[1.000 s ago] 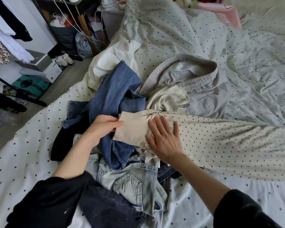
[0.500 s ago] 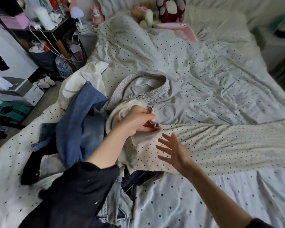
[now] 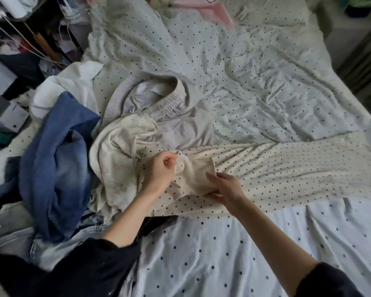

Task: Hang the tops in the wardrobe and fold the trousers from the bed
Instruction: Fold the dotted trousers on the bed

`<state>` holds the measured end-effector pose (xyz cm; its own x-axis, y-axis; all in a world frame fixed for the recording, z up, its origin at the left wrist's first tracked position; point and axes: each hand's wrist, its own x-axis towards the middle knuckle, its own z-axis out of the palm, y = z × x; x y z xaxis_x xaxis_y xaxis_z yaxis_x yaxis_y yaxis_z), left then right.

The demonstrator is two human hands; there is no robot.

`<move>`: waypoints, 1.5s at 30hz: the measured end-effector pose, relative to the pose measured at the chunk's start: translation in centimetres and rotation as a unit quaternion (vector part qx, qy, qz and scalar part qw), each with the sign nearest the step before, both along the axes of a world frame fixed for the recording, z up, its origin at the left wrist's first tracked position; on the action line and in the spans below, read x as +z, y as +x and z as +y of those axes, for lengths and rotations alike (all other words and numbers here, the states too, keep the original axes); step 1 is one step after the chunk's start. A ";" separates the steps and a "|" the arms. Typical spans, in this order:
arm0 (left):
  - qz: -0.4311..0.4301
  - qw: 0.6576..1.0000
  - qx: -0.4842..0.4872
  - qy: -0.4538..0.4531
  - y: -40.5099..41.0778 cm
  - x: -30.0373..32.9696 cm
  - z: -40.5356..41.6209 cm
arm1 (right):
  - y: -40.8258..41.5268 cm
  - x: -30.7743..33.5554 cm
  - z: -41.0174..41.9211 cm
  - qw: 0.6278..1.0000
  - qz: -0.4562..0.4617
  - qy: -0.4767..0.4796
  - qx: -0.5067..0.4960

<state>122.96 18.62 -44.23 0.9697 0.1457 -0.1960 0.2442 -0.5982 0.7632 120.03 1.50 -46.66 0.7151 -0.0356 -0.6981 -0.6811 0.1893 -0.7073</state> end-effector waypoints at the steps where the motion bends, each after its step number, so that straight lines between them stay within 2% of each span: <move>1: -0.026 0.999 0.028 0.021 -0.1 0.1 1.4 | 0.4 -0.1 0.2 0.998 -0.006 -0.054 0.015; 4: 0.021 0.993 0.104 0.049 -0.8 0.1 5.0 | 1.2 -0.7 0.4 0.976 -0.032 -0.212 0.049; 6: 0.068 0.989 0.116 0.056 -1.3 -0.2 6.1 | 1.0 -0.7 0.4 0.940 -0.076 -0.326 0.072; 9: 0.091 0.991 0.092 0.043 -1.2 0.1 6.2 | -0.1 -0.4 0.4 0.812 -0.242 -0.518 0.121; 11: 0.135 0.987 0.085 0.008 -0.8 0.4 6.1 | -1.0 -0.2 1.0 0.749 -0.346 -0.538 0.170; 13: 0.168 0.981 0.091 -0.026 -0.7 0.6 6.0 | -1.7 -0.3 1.8 0.732 -0.375 -0.513 0.247; 15: 0.206 0.969 0.107 -0.084 -0.7 0.8 5.6 | -2.0 -0.8 2.4 0.740 -0.330 -0.491 0.320; 17: 0.224 0.962 0.109 -0.111 -0.8 1.0 5.1 | -2.1 -1.5 2.5 0.732 -0.278 -0.495 0.378; 20: 0.201 0.962 0.117 -0.140 -1.2 1.8 4.8 | -2.1 -1.4 2.7 0.747 -0.276 -0.464 0.387; 22: 0.205 0.954 0.123 -0.181 -2.3 2.8 5.3 | -2.6 -0.6 3.0 0.781 -0.277 -0.415 0.375; 25: 0.226 0.940 0.127 -0.224 -4.6 4.3 6.0 | -4.0 0.9 3.2 0.857 -0.236 -0.305 0.342; 29: 0.221 0.946 0.085 -0.222 -6.8 8.0 5.5 | -6.3 4.0 3.9 0.892 -0.212 -0.246 0.313; 34: 0.203 0.958 0.042 -0.198 -10.5 12.3 5.7 | -10.3 7.4 4.6 0.897 -0.192 -0.219 0.333; 38: 0.209 0.963 0.033 -0.165 -12.1 14.3 6.4 | -12.4 8.5 5.7 0.928 -0.149 -0.072 0.335; 40: 0.209 0.963 0.040 -0.164 -11.8 14.7 5.7 | -12.0 8.7 5.5 0.936 -0.132 -0.033 0.324; 45: 0.188 0.960 0.056 -0.199 -9.7 12.8 -1.1 | -9.9 7.4 0.3 0.965 -0.066 0.069 0.244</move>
